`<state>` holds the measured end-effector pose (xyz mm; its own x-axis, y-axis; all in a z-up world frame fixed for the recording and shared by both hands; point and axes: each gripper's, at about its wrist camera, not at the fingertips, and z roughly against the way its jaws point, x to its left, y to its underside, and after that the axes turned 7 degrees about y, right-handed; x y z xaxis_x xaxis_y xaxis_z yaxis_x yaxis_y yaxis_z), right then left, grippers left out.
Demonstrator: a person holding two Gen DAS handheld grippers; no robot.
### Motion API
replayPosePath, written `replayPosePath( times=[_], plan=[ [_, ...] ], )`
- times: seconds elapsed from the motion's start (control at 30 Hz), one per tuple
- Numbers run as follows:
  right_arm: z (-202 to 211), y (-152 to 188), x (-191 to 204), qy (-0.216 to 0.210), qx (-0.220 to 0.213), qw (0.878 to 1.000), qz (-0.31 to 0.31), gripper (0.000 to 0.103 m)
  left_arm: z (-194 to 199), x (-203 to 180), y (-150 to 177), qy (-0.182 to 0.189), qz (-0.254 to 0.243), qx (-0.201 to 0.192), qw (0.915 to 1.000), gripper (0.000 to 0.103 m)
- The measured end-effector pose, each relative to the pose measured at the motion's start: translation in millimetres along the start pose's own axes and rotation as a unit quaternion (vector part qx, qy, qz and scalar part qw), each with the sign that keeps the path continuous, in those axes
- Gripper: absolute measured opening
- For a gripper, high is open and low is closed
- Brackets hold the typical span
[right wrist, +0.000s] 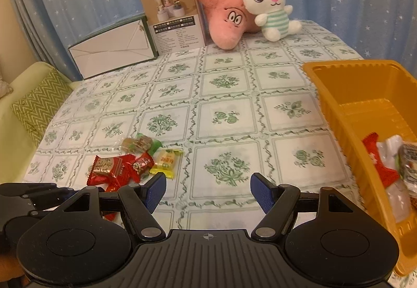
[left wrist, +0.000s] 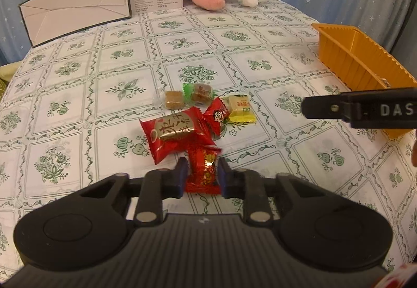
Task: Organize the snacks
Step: 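Grasp a red candy with the left tool while the right tool grasps the yellow packet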
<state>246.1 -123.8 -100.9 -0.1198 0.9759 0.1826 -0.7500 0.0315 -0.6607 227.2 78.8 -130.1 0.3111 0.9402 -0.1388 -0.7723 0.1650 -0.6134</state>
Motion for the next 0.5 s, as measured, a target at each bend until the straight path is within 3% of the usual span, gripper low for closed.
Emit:
replayPosePath(
  times=[0.13, 0.23, 0.5],
  plan=[
    [-10, -3, 9, -0.006, 0.000, 1.000, 0.014, 0.072, 1, 4, -2, -0.007, 0.008, -0.008, 0.9999, 0.018],
    [-20, -7, 17, -0.015, 0.002, 1.000, 0.024, 0.056, 5, 11, -4, -0.015, 0.022, -0.022, 0.9994, 0.017],
    [-56, -11, 41, -0.028, 0.013, 0.999, 0.044, 0.044, 1, 20, -4, -0.016, 0.033, -0.021, 0.9991, 0.017]
  ],
)
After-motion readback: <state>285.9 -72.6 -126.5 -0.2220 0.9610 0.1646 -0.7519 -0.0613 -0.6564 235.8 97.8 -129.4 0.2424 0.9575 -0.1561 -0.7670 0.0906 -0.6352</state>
